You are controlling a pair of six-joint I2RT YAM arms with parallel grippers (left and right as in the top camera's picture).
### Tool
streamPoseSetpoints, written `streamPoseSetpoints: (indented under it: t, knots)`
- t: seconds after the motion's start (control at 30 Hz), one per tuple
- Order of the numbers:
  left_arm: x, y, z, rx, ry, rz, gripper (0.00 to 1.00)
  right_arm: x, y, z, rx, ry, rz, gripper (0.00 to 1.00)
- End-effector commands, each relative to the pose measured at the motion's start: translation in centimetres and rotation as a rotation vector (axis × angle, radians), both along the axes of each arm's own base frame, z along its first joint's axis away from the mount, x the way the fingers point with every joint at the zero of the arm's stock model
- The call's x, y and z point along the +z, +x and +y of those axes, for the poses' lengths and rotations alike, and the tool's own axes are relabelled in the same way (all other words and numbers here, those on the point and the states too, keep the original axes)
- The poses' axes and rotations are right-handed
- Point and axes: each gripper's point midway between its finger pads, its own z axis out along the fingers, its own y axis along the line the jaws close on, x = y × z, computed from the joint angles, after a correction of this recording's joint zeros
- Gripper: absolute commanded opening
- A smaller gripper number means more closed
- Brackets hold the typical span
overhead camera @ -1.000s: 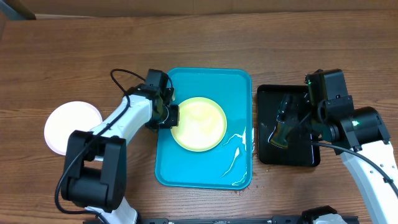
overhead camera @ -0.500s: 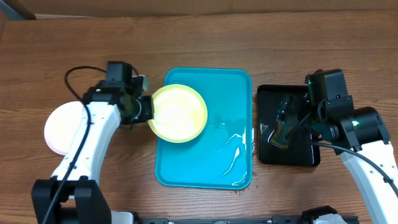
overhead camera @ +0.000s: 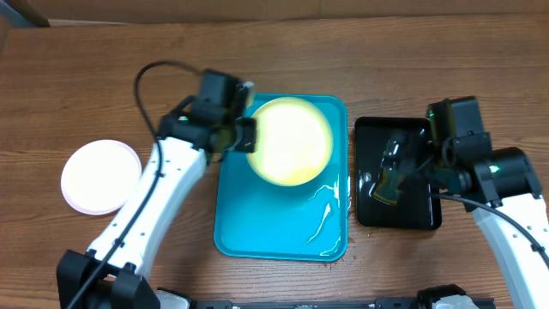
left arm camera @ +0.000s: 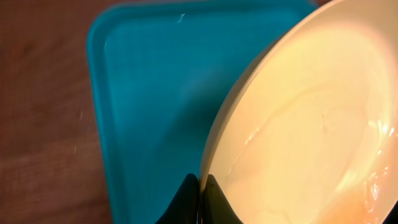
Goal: Clean dirty plates on tray and stack at the side
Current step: 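Lift the yellow-rimmed plate with the left gripper and swing it over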
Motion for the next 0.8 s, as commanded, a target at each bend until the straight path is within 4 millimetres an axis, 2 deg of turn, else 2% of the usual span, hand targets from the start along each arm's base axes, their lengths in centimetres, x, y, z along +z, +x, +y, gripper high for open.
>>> streamPoseSetpoints:
  t: [0.0, 0.1, 0.2, 0.27, 0.4, 0.63, 0.77]
  knots:
    - [4.5, 1.2, -4.0, 0.004, 0.005, -0.153, 0.04, 1.1, 0.5, -1.8, -0.091, 0.071, -0.022, 0.98]
    - [5.2, 1.6, -7.4, -0.027, 0.014, -0.213, 0.04, 1.1, 0.3, -3.5, -0.145, 0.144, -0.008, 0.98]
    - [4.2, 1.9, -11.2, -0.067, 0.061, -0.269, 0.04, 1.3, 0.1, -5.1, -0.182, 0.217, -0.008, 0.98]
    - [3.2, 2.0, -12.7, -0.073, 0.111, -0.300, 0.04, 1.4, 0.0, -5.6, -0.184, 0.248, -0.014, 0.97]
    - [3.0, 1.8, -14.2, -0.037, 0.263, -0.413, 0.04, 1.5, -0.3, -6.3, -0.198, 0.271, -0.010, 0.97]
    - [6.5, 0.0, -17.1, -0.052, 0.340, -0.569, 0.04, 1.5, -0.4, -6.3, -0.199, 0.271, -0.010, 0.98]
    - [8.0, -0.7, -17.4, -0.066, 0.434, -0.654, 0.04, 1.4, -0.4, -6.3, -0.199, 0.271, -0.009, 0.98]
